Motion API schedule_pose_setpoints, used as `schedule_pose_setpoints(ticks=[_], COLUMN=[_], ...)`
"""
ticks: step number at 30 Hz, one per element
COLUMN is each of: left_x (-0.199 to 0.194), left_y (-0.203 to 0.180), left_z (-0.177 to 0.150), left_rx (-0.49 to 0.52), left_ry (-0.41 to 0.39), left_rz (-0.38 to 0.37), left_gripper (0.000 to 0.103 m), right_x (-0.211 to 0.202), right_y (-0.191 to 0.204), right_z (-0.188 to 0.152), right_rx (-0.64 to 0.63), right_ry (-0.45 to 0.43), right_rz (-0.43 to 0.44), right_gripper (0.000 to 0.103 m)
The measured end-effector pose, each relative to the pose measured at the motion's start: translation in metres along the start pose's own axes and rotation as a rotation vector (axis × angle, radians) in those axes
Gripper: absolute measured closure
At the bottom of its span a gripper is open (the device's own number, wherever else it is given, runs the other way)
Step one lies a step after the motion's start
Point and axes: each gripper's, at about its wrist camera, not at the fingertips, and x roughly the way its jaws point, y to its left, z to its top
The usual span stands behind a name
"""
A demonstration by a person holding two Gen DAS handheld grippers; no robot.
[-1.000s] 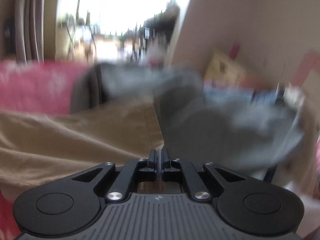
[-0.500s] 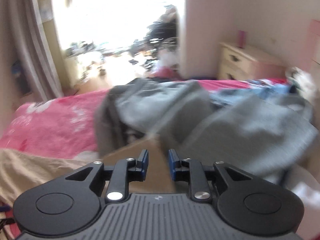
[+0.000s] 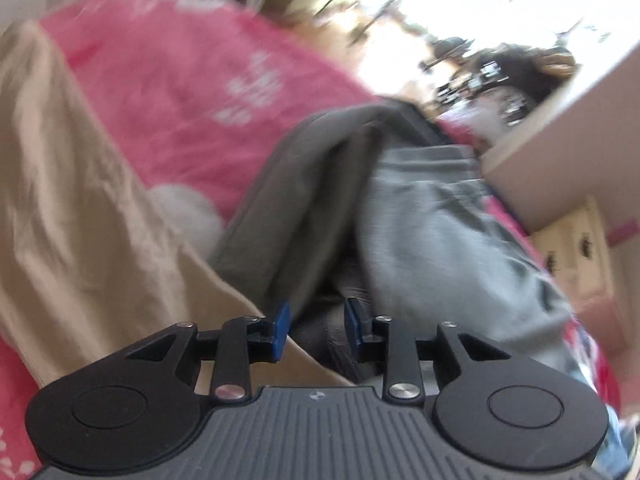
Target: Fold clothes
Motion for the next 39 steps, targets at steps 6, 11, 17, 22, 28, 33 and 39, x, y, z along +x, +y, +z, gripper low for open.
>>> schedule_pose_setpoints(ticks=[6,11,17,22,28,33,39], left_x=[0.001,0.002,0.003,0.003,0.002,0.0,0.009], left_y=[0.001,-0.001,-0.006,-0.005,-0.006,-0.008,-0.014], left_z=[0.0,-0.002,-0.003,-0.003,-0.002,0.004,0.012], left_rx=[0.009,0.032,0.059,0.05,0.041,0.022,0.04], left_ry=[0.001,0.0,-0.002,-0.002,-0.002,-0.007,-0.005], left_rz=[-0.005,0.002,0.012,0.007,0.009,0.011,0.031], left_gripper=[0.035,0.032,0.028,0.028,0.028,0.028,0.028], right_x=[0.036,0.03,0.039,0.051,0.038,0.006,-0.007], right_y=[0.005,0.011,0.018,0.028,0.034,0.033,0.023], right_z=[0.011,0.018,0.017,0.012,0.008,0.006,0.012], right_rx=[-0.082,-0.123,-0.167,-0.198,-0.233,-0.252,-0.228], right_ry=[0.143,0.145,0.218,0.26,0.214,0.081,-0.006], right_rz=[0.06,0.128,0.175,0.179,0.125,0.029,-0.128], right_gripper=[0.067,0.067,0.067,0.066,0.101,0.102,0.103])
